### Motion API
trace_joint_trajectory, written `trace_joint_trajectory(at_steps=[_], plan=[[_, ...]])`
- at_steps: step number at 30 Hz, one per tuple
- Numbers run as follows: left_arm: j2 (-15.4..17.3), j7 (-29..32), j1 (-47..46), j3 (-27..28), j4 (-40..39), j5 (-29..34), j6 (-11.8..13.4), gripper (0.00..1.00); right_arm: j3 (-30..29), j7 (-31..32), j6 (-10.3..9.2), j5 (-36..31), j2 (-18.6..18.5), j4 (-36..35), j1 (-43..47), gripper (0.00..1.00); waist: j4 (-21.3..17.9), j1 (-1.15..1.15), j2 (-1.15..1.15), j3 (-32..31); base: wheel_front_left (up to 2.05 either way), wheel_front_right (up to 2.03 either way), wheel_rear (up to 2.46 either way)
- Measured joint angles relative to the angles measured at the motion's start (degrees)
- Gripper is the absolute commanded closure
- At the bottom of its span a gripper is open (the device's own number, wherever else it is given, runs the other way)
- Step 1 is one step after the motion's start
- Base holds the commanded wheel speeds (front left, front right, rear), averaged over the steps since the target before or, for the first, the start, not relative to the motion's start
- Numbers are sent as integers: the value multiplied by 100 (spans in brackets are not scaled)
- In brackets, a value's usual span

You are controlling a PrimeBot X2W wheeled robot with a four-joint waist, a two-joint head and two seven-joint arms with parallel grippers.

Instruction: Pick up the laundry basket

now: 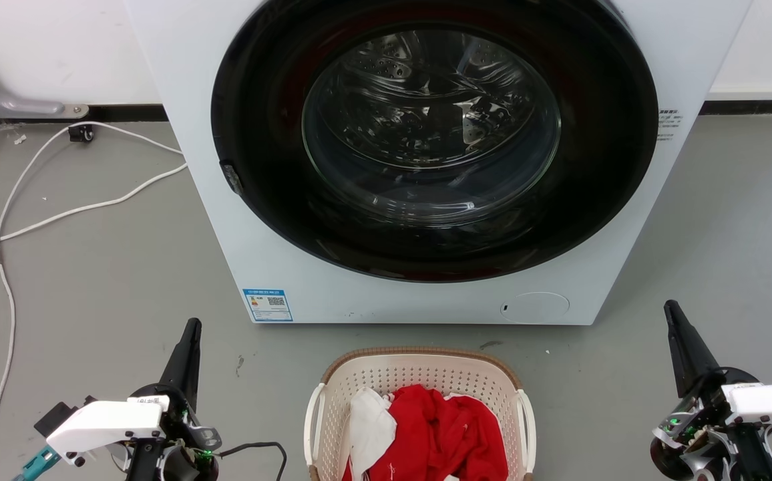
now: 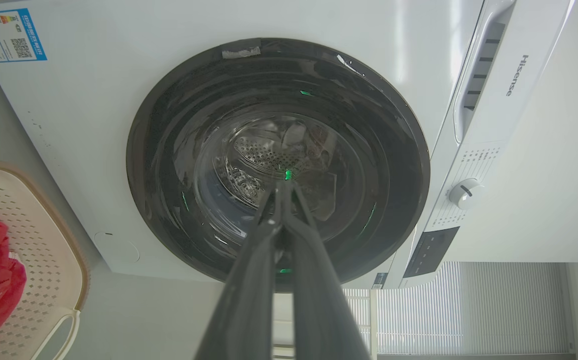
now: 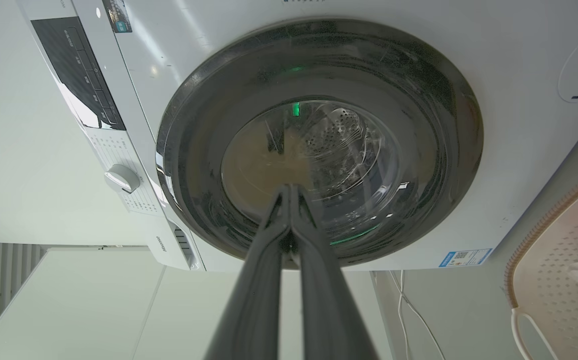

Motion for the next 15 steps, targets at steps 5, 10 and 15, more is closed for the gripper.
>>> trace_joint_trajectory(at_steps=[5, 10, 15], plan=[[-1, 0, 0, 1, 0, 0, -1, 100, -1, 0, 0, 0, 0, 0, 0, 100, 0, 0, 0, 0, 0, 0, 0], [-1, 0, 0, 1, 0, 0, -1, 100, -1, 0, 0, 0, 1, 0, 0, 100, 0, 0, 0, 0, 0, 0, 0], [-1, 0, -1, 1, 0, 0, 0, 100, -1, 4, 0, 0, 1, 0, 0, 100, 0, 0, 0, 0, 0, 0, 0]])
